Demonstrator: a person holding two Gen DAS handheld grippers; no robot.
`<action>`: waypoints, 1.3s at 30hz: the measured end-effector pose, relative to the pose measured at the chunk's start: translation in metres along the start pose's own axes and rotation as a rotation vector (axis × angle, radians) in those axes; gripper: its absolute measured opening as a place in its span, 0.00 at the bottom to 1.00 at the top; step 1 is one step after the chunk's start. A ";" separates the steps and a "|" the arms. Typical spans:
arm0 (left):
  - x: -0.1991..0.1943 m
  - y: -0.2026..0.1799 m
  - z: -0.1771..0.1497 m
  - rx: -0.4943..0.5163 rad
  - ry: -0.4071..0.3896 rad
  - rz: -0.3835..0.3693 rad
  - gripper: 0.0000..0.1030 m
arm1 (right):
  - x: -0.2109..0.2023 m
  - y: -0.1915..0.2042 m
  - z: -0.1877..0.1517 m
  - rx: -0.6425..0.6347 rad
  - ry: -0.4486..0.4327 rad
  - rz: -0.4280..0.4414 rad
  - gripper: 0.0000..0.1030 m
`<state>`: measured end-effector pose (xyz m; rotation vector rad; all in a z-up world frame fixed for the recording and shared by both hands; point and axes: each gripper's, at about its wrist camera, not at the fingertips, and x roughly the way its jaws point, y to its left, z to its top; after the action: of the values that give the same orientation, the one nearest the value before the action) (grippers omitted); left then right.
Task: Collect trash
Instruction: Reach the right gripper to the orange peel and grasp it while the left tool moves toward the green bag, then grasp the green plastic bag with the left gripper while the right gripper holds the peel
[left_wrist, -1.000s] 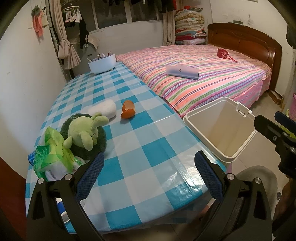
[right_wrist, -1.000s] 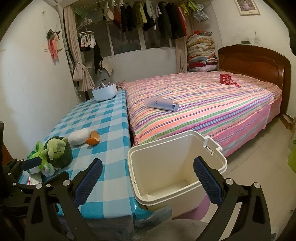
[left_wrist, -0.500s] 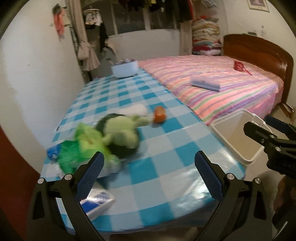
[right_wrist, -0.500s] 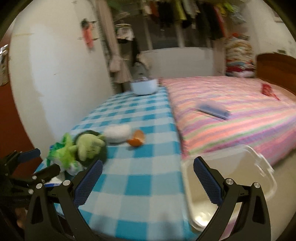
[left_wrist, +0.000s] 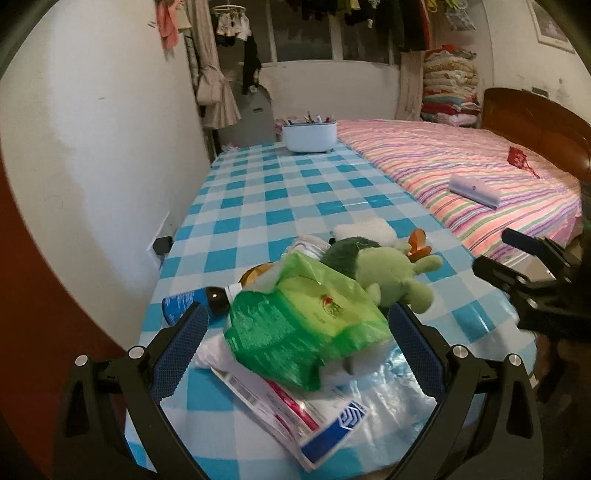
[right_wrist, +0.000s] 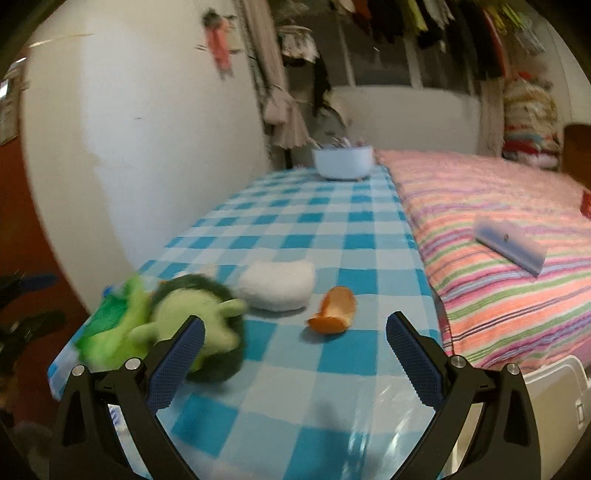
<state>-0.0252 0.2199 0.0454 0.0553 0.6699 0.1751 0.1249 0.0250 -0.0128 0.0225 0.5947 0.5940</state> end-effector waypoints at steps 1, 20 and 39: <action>0.004 0.002 0.001 0.008 0.008 -0.024 0.94 | 0.006 -0.005 0.002 0.010 0.013 -0.020 0.93; 0.056 0.010 -0.003 0.001 0.109 -0.113 0.94 | 0.126 -0.029 0.007 0.050 0.354 -0.045 0.63; 0.070 0.031 -0.001 -0.099 0.161 -0.215 0.94 | 0.102 -0.024 0.013 0.023 0.244 0.016 0.20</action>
<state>0.0237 0.2634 0.0047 -0.1268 0.8211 0.0056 0.2120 0.0616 -0.0595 -0.0236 0.8388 0.6099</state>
